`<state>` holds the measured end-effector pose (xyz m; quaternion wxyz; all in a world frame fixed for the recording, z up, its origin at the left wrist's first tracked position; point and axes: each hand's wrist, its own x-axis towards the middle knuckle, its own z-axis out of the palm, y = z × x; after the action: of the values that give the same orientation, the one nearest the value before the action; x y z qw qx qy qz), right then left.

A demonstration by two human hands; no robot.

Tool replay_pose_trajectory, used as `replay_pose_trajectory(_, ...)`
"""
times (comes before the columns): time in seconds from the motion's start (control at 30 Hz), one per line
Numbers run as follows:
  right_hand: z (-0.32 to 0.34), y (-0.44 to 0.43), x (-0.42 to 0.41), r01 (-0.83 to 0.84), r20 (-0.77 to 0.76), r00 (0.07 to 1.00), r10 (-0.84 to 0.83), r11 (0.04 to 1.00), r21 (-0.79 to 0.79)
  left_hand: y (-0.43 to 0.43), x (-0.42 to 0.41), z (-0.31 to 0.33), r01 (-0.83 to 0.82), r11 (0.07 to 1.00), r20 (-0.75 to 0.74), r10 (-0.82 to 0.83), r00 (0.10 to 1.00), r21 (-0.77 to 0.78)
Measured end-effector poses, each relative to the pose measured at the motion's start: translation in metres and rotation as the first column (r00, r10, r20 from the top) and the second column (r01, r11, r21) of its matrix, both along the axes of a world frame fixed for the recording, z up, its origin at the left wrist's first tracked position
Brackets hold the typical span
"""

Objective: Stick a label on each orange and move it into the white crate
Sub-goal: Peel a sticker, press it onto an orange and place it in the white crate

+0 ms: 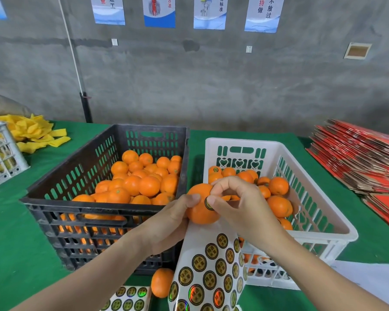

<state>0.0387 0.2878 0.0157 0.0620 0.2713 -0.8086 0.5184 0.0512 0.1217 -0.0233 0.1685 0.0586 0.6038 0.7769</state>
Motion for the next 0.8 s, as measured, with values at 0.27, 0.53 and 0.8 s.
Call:
replay_pose_trajectory(0.27, -0.005, 0.007, -0.003, -0.192, 0.135, 0.974, 0.184, 0.980, 0.047, -0.008, -0.001, -0.009, 0.065, 0.997, -0.030, -0.067, 0.997, -0.044)
replay_pose_trajectory(0.53, -0.007, 0.016, -0.020, -0.157, 0.195, 0.965, 0.177, 0.981, -0.112, -0.008, -0.005, -0.002, 0.089, 0.985, -0.044, -0.097, 0.994, -0.151)
replay_pose_trajectory(0.8, -0.043, 0.070, -0.201, 0.377, 0.128, 0.875, -0.467, 0.822, 0.426, -0.001, -0.020, 0.021, -0.068, 0.977, -0.088, 0.051, 0.995, -0.202)
